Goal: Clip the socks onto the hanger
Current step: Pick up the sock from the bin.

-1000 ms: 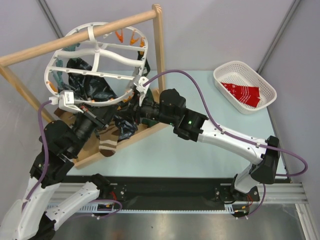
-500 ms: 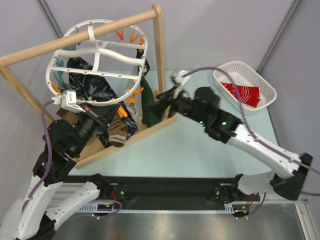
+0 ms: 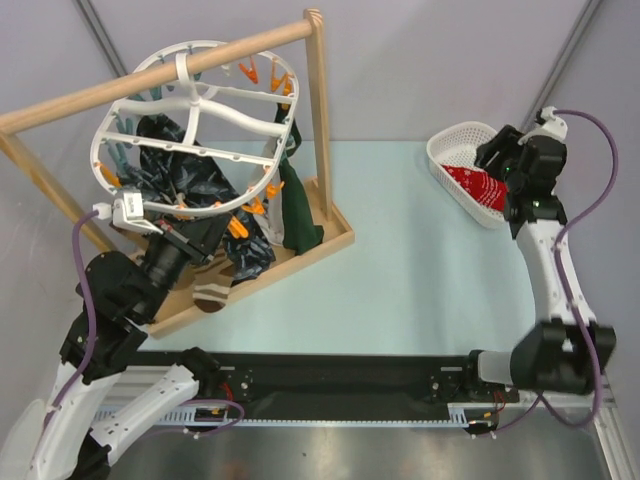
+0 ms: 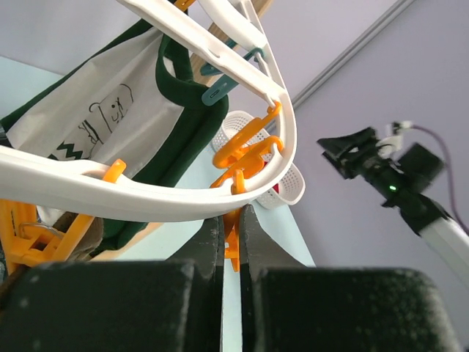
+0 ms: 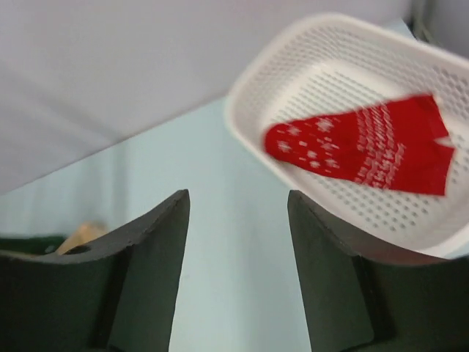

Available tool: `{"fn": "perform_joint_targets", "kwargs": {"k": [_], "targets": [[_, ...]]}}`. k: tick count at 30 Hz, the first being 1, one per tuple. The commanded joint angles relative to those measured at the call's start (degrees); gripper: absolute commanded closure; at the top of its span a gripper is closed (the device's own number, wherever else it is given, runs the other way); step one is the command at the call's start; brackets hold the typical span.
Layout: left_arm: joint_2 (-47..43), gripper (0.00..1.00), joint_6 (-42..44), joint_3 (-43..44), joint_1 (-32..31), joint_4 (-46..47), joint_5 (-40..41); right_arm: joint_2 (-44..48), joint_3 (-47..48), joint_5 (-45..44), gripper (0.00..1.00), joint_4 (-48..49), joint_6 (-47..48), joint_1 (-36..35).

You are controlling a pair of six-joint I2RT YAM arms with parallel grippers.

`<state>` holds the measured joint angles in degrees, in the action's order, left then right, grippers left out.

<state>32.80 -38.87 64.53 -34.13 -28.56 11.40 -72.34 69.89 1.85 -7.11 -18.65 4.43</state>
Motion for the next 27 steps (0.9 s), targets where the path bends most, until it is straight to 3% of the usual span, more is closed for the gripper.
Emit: {"fn": "perform_joint_targets", "kwargs": {"k": [1,4,8,13,15,19,27], "targets": [[-0.89,1.00,1.43,-0.99,0.12,1.31,1.61,-10.49,0.16,3.42,0.37,3.68,-7.17,8.28],[-1.77,1.00,1.17,-2.13,0.12,2.27,1.09,-18.95,4.62,4.39,0.35,6.50,-11.13,11.74],[-1.95,1.00,0.64,-2.74,0.12,2.80,0.64,-37.38,18.42,-4.73,0.33,-0.86,-13.85,13.24],[-2.47,1.00,0.29,-3.27,0.03,2.98,0.03,-52.80,37.90,-12.47,0.30,-8.24,-13.43,12.63],[-2.74,1.00,0.46,-3.36,0.12,2.81,0.20,-58.50,41.54,-14.23,0.30,-9.49,-13.69,12.10],[-2.83,1.00,0.47,-3.45,0.12,2.63,0.20,-65.73,50.69,-17.76,0.32,-17.21,-16.32,12.01],[-3.18,1.00,0.38,-3.63,0.03,2.89,0.02,-69.95,52.45,-24.08,0.37,-19.25,-15.71,9.99]]}}
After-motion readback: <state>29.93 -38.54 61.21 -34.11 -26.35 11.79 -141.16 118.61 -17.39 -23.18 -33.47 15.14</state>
